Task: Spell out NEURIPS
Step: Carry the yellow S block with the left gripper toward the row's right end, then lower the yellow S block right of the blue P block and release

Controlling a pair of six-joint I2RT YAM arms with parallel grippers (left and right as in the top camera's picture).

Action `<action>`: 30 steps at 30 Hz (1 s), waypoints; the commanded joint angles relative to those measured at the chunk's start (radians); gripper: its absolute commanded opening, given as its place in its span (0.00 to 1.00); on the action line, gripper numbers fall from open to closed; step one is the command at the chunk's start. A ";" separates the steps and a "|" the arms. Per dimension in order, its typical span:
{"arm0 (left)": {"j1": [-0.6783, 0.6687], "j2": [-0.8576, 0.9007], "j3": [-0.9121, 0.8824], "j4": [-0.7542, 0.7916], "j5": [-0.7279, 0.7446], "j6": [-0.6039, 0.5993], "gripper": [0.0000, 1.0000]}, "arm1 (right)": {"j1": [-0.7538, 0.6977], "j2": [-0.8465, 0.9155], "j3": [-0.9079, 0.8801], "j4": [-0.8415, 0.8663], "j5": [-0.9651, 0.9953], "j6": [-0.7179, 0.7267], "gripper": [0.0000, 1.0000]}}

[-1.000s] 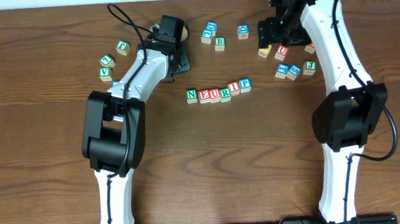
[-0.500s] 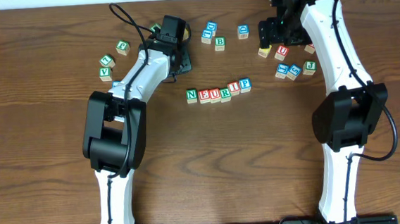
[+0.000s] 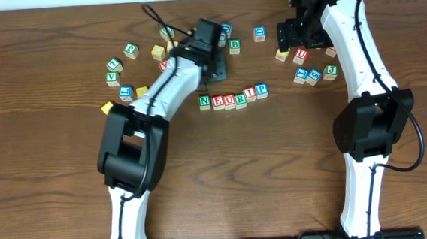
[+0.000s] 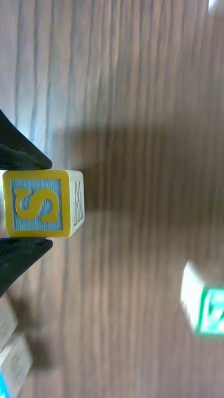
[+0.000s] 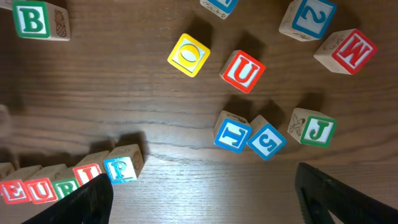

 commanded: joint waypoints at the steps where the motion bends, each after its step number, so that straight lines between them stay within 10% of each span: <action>1: -0.033 -0.030 0.019 0.002 0.010 0.005 0.30 | -0.029 -0.001 0.021 0.016 0.017 -0.009 0.89; 30: -0.310 0.044 0.106 0.178 -0.100 -0.208 0.31 | -0.159 -0.001 0.021 -0.004 -0.017 -0.006 0.88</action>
